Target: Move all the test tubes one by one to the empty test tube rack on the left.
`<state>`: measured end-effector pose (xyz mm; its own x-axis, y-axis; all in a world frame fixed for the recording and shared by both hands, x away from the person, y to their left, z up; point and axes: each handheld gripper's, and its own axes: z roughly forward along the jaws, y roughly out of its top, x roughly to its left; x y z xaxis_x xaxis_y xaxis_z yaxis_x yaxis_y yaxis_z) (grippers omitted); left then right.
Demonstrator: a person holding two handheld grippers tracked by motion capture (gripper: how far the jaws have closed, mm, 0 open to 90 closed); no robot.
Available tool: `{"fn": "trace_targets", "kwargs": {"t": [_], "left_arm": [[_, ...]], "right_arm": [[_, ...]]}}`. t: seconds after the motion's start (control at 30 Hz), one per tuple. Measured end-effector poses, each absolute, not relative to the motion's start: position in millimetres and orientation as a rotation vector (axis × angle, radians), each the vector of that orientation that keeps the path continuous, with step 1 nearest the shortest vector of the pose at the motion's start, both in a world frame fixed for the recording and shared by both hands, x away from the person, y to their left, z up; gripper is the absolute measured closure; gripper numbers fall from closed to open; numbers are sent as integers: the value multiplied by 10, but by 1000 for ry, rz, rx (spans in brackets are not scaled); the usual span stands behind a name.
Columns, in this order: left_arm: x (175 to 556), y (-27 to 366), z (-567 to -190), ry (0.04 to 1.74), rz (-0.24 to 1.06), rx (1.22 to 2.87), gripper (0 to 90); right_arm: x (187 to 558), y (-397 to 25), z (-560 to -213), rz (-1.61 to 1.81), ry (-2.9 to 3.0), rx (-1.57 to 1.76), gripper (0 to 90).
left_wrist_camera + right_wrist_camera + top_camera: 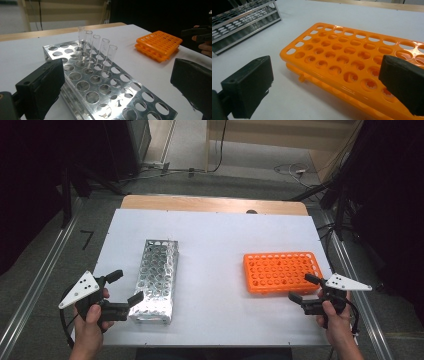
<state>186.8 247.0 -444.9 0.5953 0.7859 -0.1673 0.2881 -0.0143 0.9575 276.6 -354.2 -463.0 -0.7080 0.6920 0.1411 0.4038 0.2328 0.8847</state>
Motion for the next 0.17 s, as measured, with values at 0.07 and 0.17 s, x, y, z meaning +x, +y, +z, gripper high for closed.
{"fn": "trace_targets", "kwargs": {"t": [0.07, 0.17], "left_arm": [[1869, 2472, -4446, 927, 502, 1586, 0], [1874, 2469, -4449, 925, 502, 1590, 0]], "right_arm": [[2762, -3541, -4631, 1462, 2230, 1021, 0], [2759, -3543, -4631, 1459, 2232, 1024, 0]]}}
